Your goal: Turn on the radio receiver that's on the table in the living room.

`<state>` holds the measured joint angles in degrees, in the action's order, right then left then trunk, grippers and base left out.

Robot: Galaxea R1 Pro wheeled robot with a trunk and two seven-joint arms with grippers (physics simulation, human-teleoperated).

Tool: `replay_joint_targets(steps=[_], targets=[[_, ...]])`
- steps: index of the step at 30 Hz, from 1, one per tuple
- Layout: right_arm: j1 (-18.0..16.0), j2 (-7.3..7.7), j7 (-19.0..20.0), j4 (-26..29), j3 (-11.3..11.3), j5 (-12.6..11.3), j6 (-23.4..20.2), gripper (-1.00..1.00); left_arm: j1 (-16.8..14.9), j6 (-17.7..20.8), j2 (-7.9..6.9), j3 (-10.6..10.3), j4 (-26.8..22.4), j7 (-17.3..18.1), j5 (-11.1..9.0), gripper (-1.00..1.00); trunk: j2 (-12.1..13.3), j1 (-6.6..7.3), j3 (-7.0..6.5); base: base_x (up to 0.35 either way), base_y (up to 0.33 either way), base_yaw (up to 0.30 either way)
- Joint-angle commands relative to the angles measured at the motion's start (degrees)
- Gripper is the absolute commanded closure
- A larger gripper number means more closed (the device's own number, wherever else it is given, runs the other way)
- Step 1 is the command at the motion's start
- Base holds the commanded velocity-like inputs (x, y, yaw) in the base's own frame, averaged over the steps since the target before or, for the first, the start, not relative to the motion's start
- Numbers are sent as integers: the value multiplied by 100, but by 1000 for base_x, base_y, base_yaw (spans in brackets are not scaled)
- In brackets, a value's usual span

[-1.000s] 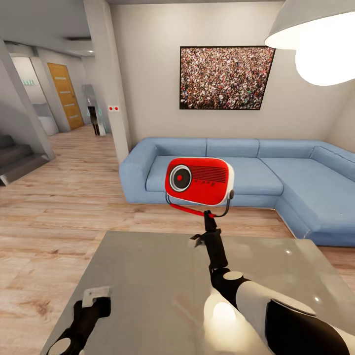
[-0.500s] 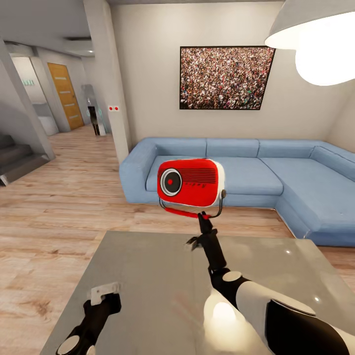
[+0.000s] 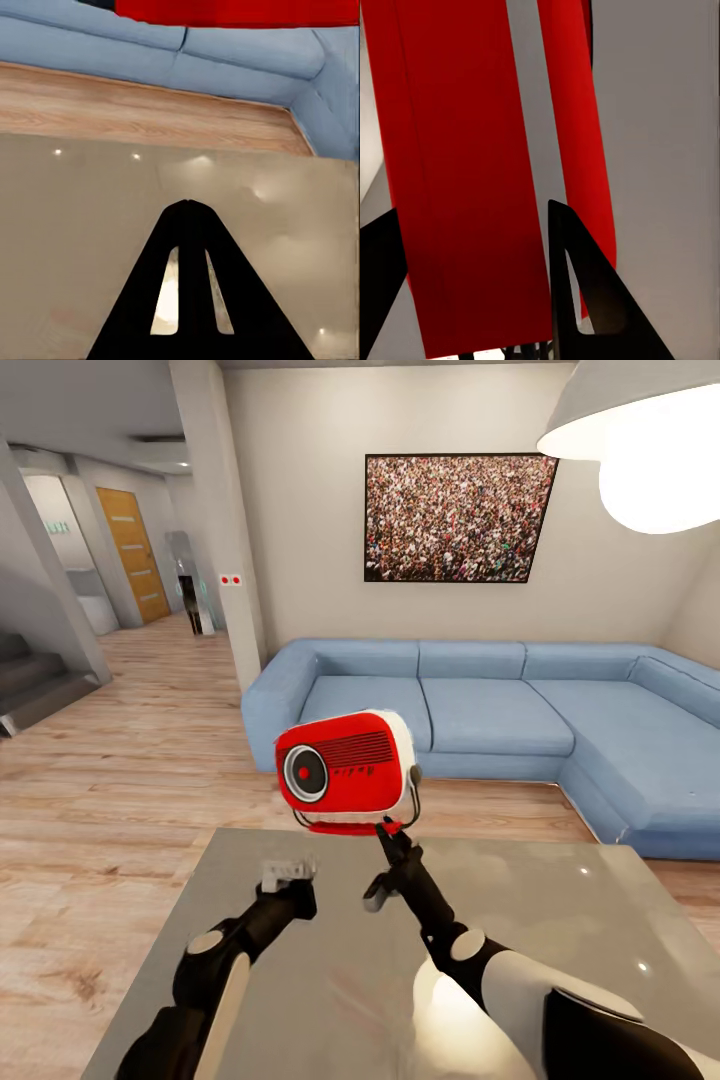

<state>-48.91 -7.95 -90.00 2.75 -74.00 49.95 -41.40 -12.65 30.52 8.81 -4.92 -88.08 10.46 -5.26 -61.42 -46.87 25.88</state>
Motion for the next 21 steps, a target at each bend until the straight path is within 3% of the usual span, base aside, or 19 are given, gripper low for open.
replay_joint_targets(steps=[1,9,21], targets=[[13,14,0,1,44,31,16,100,-69,45,12,0,-6,16,3,100,0,0,-1,0,0,0],[56,175,0,-2,44,101,9,100,-361,113,29,18,-67,48,-9,100,0,0,-1,0,0,0],[168,189,0,-2,44,325,9,100,-709,129,1,97,-70,58,-11,100,0,0,-1,0,0,0]])
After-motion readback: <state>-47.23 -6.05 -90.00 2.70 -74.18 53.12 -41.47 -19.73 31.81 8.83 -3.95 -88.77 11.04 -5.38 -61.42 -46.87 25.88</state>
